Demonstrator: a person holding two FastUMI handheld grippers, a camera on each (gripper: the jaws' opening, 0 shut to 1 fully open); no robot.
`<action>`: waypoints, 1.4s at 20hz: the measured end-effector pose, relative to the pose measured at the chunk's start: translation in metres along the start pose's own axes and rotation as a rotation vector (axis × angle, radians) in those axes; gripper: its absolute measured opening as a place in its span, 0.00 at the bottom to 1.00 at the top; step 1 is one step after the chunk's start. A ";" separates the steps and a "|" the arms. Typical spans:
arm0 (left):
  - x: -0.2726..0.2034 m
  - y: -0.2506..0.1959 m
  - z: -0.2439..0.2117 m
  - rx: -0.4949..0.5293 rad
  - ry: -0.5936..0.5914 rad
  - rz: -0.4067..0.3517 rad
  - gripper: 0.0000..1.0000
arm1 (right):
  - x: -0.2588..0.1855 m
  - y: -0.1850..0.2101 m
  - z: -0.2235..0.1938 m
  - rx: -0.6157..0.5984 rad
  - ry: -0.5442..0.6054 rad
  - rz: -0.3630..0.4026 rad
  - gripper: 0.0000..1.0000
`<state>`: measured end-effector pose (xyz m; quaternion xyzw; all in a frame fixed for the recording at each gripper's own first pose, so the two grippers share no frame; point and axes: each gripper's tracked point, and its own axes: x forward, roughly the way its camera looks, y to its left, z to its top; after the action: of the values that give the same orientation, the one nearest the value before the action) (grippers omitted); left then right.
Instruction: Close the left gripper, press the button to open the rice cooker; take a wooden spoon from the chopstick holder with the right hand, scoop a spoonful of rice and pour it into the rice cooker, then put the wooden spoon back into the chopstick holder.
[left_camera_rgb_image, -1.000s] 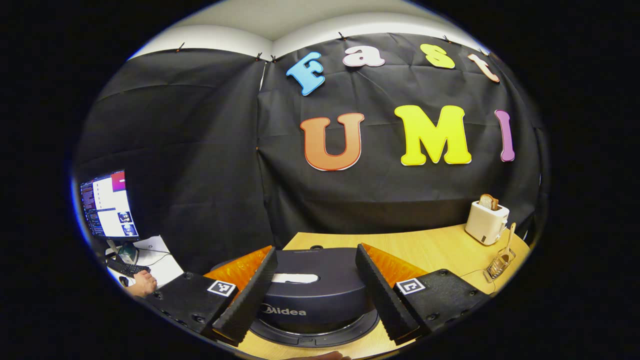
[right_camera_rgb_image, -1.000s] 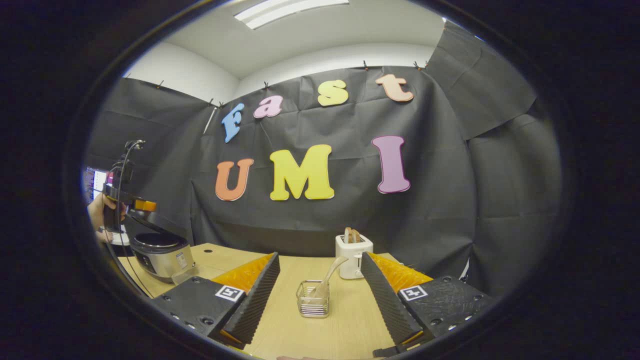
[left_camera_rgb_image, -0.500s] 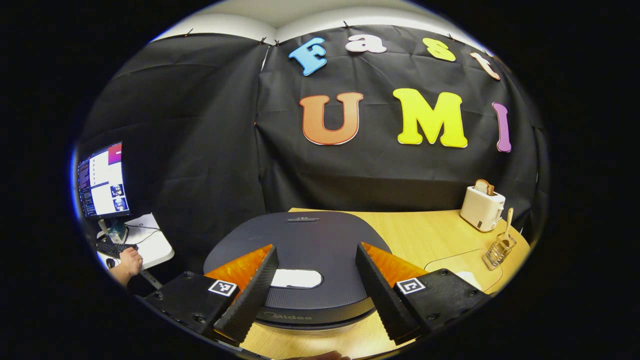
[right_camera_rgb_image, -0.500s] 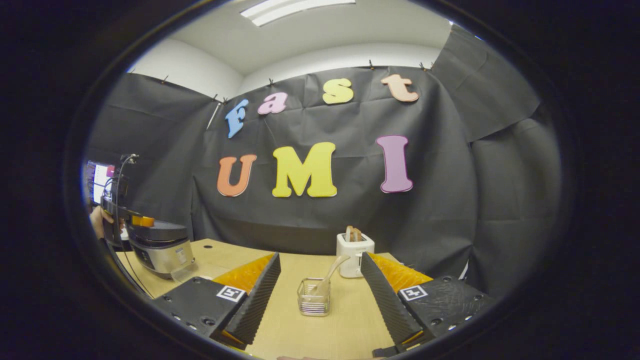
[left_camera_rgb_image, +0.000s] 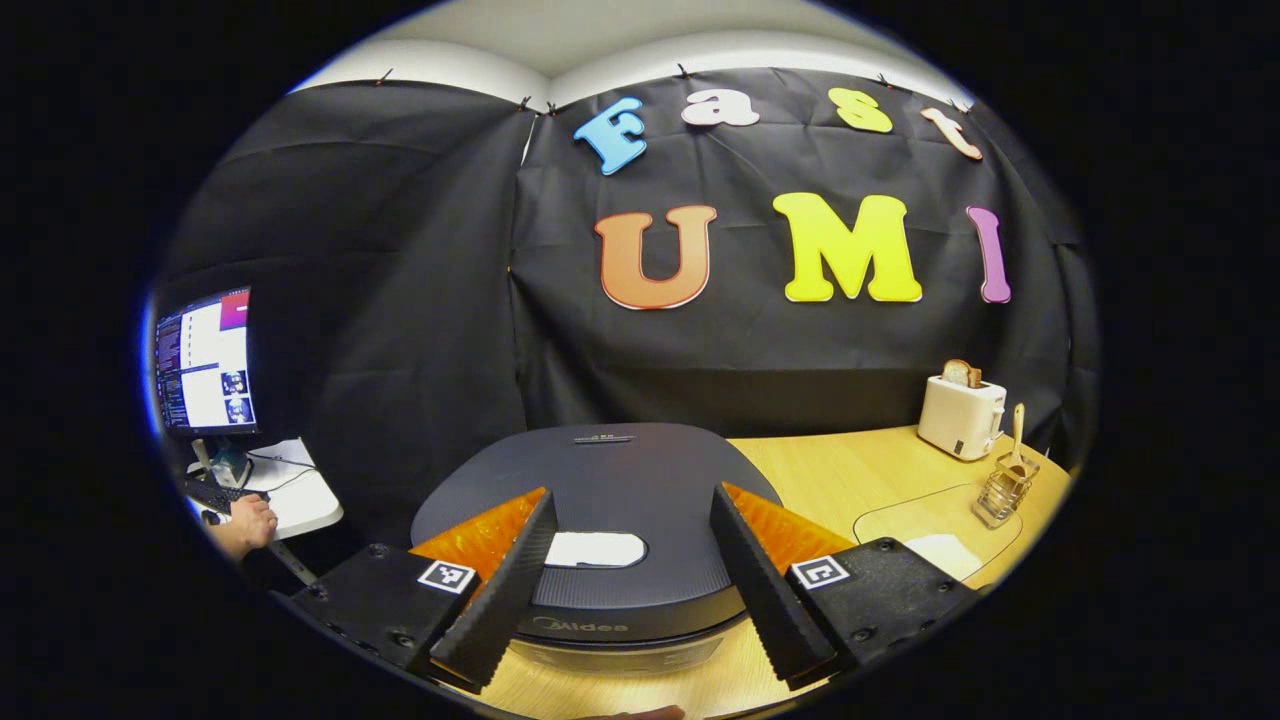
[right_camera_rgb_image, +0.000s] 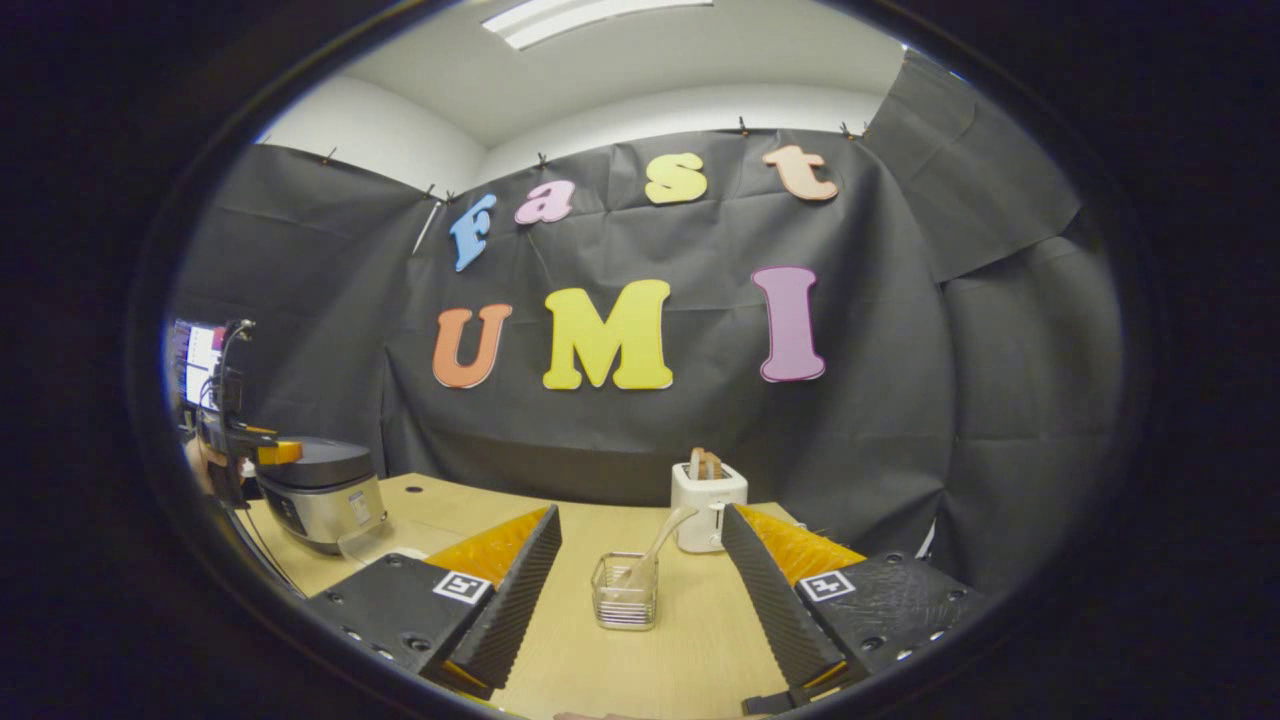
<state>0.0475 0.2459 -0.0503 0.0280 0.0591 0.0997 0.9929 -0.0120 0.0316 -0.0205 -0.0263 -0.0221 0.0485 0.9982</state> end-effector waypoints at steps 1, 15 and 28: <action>-0.001 0.000 -0.002 -0.006 -0.021 0.004 0.98 | 0.000 0.000 -0.001 0.002 0.002 -0.001 0.96; -0.016 -0.003 -0.005 -0.006 -0.074 0.058 0.93 | -0.002 0.015 -0.001 -0.014 0.002 0.023 0.96; -0.104 -0.079 0.033 -0.013 -0.062 -0.038 0.94 | -0.023 0.048 -0.009 -0.044 0.060 0.014 0.97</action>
<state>-0.0345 0.1459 -0.0111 0.0236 0.0281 0.0805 0.9961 -0.0391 0.0765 -0.0329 -0.0499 0.0069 0.0544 0.9972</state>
